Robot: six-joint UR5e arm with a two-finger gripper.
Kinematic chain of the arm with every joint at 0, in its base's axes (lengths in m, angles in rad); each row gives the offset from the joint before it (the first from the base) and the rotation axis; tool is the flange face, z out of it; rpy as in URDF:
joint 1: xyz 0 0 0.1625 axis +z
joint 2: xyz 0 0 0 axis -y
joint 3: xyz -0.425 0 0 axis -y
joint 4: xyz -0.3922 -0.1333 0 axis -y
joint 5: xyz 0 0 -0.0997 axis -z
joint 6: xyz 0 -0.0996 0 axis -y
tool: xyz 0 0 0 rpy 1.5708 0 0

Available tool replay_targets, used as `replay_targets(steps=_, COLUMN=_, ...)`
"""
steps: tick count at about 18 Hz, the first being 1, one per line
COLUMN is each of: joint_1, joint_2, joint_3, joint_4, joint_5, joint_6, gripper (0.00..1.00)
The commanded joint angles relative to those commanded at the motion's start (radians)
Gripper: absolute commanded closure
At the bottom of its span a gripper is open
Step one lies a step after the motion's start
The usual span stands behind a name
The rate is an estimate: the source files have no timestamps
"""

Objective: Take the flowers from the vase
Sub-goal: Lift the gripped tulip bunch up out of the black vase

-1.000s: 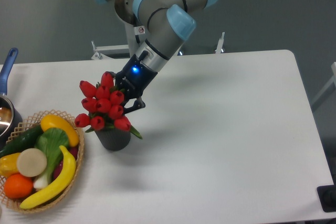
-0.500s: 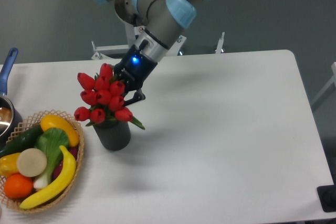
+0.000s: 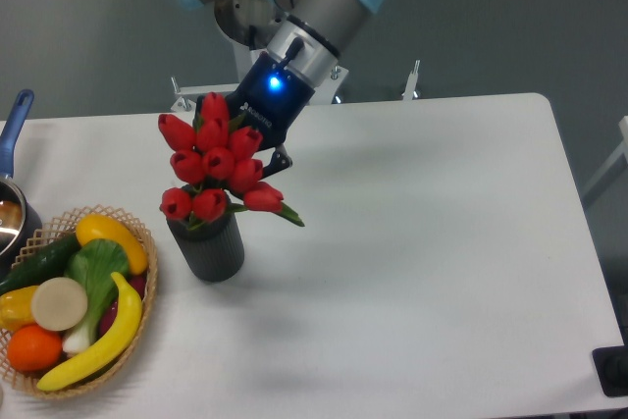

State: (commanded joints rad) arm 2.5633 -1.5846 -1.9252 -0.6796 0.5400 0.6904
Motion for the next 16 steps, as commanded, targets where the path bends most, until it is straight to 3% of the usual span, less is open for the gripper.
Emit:
replay_targets(steps=5, joint_1=0.054, joint_2=0.035, joint_3=0.003, joint_4=-0.002, joint_5=-0.048, joint_6=-0.084, gripper=1.00)
replay_targets(steps=10, joint_1=0.100, joint_2=0.045, joint_3=0.063, joint_4=-0.003, joint_5=-0.060, joint_6=-0.196, gripper=1.00)
replay_targets(steps=16, joint_1=0.149, joint_2=0.020, joint_3=0.120, joint_4=-0.003, joint_5=-0.043, joint_6=-0.129, gripper=1.00)
